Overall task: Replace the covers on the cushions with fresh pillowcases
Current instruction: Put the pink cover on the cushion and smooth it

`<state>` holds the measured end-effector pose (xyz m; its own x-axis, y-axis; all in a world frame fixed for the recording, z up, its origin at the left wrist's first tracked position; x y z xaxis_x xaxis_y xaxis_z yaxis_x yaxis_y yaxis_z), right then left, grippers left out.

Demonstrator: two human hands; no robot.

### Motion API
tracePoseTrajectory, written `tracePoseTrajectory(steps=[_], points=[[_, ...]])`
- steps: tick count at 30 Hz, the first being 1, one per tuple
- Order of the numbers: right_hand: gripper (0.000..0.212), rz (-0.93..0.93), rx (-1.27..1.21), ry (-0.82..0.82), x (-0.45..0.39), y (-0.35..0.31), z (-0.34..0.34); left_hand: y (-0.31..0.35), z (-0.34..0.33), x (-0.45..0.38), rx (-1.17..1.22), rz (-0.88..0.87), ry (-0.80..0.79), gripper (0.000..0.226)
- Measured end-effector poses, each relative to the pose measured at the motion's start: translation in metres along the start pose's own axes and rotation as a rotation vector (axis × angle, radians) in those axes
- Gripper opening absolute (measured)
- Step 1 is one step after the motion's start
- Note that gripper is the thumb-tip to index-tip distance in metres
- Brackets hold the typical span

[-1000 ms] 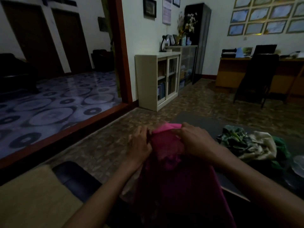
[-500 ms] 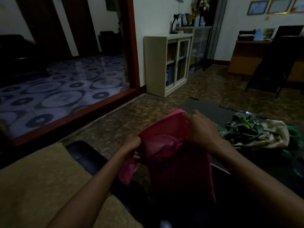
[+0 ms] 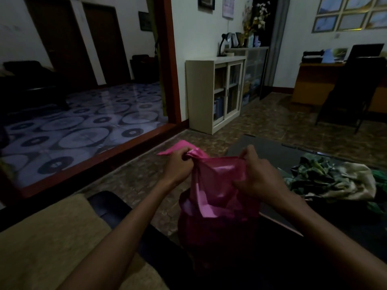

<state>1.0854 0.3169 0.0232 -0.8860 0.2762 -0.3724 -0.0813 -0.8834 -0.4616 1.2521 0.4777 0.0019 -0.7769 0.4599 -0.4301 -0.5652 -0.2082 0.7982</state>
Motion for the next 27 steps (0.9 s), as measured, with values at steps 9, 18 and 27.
tracePoseTrajectory(steps=[9, 18, 27], points=[[0.12, 0.027, -0.375, -0.331, 0.003, -0.024, -0.045, 0.024, -0.015, 0.008, -0.094, -0.066, -0.272, 0.009], [0.019, -0.156, -0.038, -0.089, -0.004, 0.013, -0.025, 0.013, 0.012, 0.017, -0.427, -0.087, -0.409, 0.04], [0.026, -0.222, 0.116, -0.167, -0.001, 0.027, -0.022, -0.043, 0.024, 0.023, -0.52, 0.109, -0.236, 0.026]])
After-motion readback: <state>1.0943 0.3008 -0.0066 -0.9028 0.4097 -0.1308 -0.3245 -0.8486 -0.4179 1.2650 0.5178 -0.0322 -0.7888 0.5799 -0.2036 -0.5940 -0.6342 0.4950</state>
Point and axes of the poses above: each hand's wrist, its own x-axis away from the middle knuckle, its own z-axis out of the back of the hand, y = z × x, the point moved 5 cm from there along -x, towards the middle knuckle, and after that the axes turned 1 degree about z, right-handed, at the moved point
